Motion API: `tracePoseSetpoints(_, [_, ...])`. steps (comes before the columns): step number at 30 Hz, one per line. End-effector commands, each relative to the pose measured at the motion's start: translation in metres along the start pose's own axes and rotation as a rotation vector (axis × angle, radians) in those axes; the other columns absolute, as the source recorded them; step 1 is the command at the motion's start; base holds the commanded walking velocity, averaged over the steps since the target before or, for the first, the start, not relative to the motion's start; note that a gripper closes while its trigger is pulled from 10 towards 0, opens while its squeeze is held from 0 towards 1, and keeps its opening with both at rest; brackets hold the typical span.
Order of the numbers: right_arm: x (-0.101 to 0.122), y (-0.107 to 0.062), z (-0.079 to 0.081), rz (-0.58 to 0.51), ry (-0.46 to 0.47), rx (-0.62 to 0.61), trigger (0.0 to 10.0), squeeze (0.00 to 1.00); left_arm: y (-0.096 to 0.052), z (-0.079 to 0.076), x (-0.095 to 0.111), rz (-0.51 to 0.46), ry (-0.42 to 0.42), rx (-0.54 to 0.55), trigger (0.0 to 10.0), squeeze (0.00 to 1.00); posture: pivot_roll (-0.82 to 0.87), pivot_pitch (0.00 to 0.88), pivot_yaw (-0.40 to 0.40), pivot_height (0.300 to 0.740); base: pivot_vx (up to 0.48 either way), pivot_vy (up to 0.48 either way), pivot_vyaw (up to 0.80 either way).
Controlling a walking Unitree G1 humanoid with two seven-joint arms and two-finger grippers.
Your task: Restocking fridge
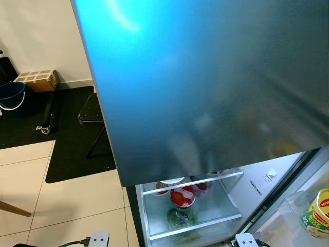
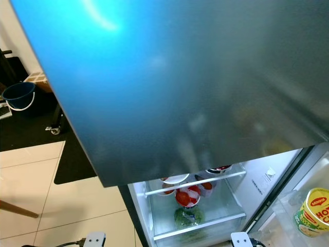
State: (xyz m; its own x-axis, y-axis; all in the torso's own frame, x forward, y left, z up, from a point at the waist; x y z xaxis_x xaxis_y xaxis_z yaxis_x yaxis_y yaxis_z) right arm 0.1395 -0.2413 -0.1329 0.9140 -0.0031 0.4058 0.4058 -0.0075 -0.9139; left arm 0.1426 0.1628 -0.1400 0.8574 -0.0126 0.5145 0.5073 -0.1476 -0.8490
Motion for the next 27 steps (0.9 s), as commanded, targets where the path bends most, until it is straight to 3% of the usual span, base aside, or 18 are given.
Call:
tracePoseSetpoints(1, [-0.0009, -0.0002, -0.0008, 0.007, -0.011, -0.001, 10.0, 0.00, -0.0020, -0.0048, -0.0157, 0.055, -0.015, -0.007, 10.0, 0.00, -0.01, 0.000, -0.022, 0.740, -0.480, 0.000, 0.00])
tracePoseSetpoints(11, [0.0007, -0.0001, -0.0007, 0.005, -0.012, 0.001, 10.0, 0.00, -0.0021, -0.0047, -0.0163, 0.057, -0.013, 0.000, 10.0, 0.00, -0.01, 0.000, -0.023, 0.740, -0.480, 0.000, 0.00])
tracePoseSetpoints(27, [0.0001, 0.0001, 0.0010, 0.009, -0.011, 0.012, 10.0, 0.00, -0.0014, -0.0020, -0.0107, 0.034, -0.042, 0.006, 10.0, 0.00, -0.01, 0.000, -0.023, 0.740, 0.000, 0.000, 0.00])
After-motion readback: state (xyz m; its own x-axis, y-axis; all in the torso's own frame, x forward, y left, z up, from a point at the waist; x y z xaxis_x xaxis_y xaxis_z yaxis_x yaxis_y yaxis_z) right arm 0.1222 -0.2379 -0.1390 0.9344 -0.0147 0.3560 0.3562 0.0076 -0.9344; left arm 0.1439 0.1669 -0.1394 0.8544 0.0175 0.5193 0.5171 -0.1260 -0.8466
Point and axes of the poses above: a point about 5 cm out from each wrist's last joint towards the gripper, its own y axis pointing out of the wrist towards the gripper, its own x axis along the axis of the wrist's last joint, z = x × y, the point moved 4 cm from there along y, pointing out of the wrist towards the gripper, and after that the axes turned 4 degrees about y, right-handed, at the moved point
